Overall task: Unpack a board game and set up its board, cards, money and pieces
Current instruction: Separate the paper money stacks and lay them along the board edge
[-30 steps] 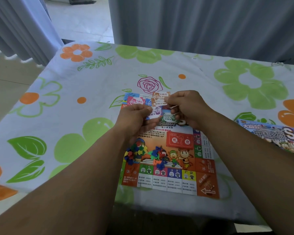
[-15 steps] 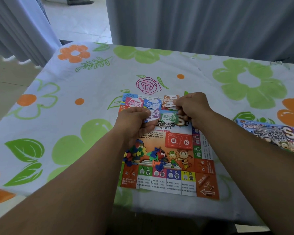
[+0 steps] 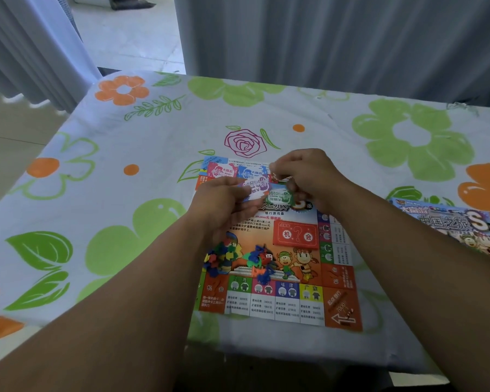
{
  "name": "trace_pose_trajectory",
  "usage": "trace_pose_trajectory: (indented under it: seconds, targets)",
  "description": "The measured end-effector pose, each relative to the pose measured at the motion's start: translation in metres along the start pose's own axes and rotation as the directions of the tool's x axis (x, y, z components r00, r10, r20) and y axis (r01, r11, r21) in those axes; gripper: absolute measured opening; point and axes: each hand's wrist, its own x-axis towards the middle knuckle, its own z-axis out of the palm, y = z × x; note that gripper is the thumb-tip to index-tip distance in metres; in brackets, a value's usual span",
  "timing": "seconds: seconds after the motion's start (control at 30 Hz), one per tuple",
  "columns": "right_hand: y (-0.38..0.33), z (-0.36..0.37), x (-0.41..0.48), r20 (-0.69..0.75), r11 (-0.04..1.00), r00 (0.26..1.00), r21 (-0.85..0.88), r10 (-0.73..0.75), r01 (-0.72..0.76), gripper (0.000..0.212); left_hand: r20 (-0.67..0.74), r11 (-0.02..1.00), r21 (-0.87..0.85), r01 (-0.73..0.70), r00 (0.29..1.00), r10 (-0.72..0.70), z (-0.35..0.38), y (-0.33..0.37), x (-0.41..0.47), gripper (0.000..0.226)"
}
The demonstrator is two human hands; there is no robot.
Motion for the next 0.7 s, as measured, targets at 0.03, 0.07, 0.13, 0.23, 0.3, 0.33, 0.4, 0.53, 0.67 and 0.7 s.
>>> trace_pose_trajectory:
  seconds: [0.03,0.07,0.13,0.23,0.3,0.33,0.4,0.53,0.67,0.7]
  targets:
    - [-0.002,0.001,-0.003,0.057,1.000,0.998,-0.006,-0.014,0.015,0.022,0.000,1.000,0.007,-0.004,1.000,0.004,0.000,0.000,0.000,0.017]
    - [-0.003,0.003,-0.005,0.096,0.999,0.995,-0.019,-0.025,0.027,0.026,-0.002,1.000,0.016,-0.008,1.000,0.008,-0.001,0.000,0.000,0.015]
    - [-0.004,0.005,-0.008,0.130,0.998,0.991,-0.044,-0.041,0.047,0.027,-0.004,0.999,0.033,-0.012,1.000,0.012,-0.001,0.000,0.000,0.012]
    - [-0.003,0.007,-0.009,0.122,0.996,0.991,-0.058,-0.062,0.070,0.021,-0.006,0.999,0.039,-0.017,1.000,0.018,0.000,0.000,-0.001,0.003]
    - [-0.001,0.006,-0.008,0.117,0.996,0.991,-0.055,-0.064,0.071,0.019,-0.009,0.999,0.032,-0.021,1.000,0.022,0.000,0.001,-0.002,0.007]
    - [-0.001,0.006,-0.008,0.114,0.996,0.992,-0.053,-0.060,0.066,0.019,-0.009,0.999,0.024,-0.021,1.000,0.021,0.001,0.001,-0.003,0.011]
    - [0.001,0.005,-0.007,0.100,0.998,0.994,-0.041,-0.047,0.052,0.021,-0.005,1.000,0.003,-0.012,1.000,0.012,0.002,0.002,-0.003,0.017]
    - [0.004,0.000,-0.007,0.083,0.999,0.996,-0.005,-0.037,0.038,0.018,-0.013,1.000,-0.027,-0.007,1.000,0.007,0.005,0.003,-0.002,0.020]
    - [0.007,-0.007,-0.006,0.016,0.999,0.999,0.023,-0.032,0.031,0.013,-0.029,1.000,-0.022,-0.013,1.000,0.012,0.009,0.000,-0.003,0.032]
    - [0.007,-0.011,-0.005,-0.020,0.999,1.000,0.037,-0.022,0.023,0.013,-0.034,1.000,-0.023,-0.016,0.999,0.015,0.010,0.000,-0.003,0.033]
